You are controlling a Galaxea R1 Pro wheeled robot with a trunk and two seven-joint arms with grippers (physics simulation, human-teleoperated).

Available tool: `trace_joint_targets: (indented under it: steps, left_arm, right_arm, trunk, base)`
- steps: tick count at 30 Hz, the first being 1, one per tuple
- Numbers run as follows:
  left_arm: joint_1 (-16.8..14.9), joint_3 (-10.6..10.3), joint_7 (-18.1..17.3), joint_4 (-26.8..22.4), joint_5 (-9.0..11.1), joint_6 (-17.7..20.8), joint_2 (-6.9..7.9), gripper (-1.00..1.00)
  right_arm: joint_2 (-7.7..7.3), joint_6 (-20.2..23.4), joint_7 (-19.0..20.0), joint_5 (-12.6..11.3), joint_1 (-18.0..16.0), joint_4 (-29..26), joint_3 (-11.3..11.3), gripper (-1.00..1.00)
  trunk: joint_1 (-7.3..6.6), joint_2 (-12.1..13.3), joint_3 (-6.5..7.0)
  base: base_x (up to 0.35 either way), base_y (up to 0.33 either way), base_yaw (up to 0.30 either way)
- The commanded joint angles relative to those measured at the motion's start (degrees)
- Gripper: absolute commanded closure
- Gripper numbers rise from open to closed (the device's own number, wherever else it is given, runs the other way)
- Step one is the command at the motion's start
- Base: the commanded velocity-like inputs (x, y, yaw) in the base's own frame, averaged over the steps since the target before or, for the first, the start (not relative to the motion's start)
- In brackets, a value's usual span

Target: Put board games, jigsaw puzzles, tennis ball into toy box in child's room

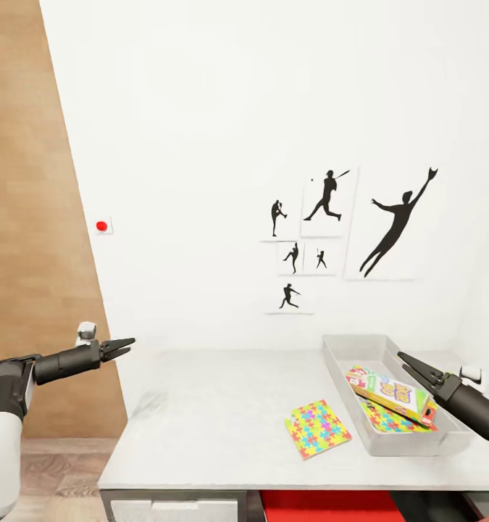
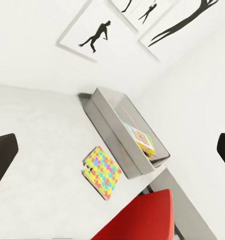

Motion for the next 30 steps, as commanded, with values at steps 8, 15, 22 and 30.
trace_joint_targets:
  steps: [8,15,22,30]
  left_arm:
    - [-0.09,0.24,-0.45,-0.01,-0.6,0.66,-0.08,-1.0]
    - [-0.09,0.26,-0.45,-0.01,-0.6,0.61,-0.05,-1.0]
    - [-0.1,0.26,-0.45,-0.01,-0.6,0.62,-0.04,-1.0]
    - [-0.06,0.26,-0.45,-0.01,-0.6,0.6,-0.04,-1.0]
  right_arm:
    - [-0.01,0.21,0.37,0.14,-0.02,-0.03,-0.11,-1.0]
    - [-0.01,0.21,0.26,0.14,-0.01,-0.05,-0.01,-1.0]
    - [-0.01,0.21,-1.07,0.14,-0.02,-0.05,0.16,-1.0]
    - [0.0,0.21,-2.73,0.15,-0.02,-0.15,0.37,-1.0]
  trunk:
    - [0.02,-0.05,-0.03]
    - [0.02,-0.05,-0.03]
    - [0.02,-0.05,-0.03]
    - [0.02,-0.05,-0.03]
  base:
    - [0.0,0.071,0.15]
    - [0.0,0.029,0.012]
    - [0.0,0.119,0.001]
    - [0.0,0.031,0.0]
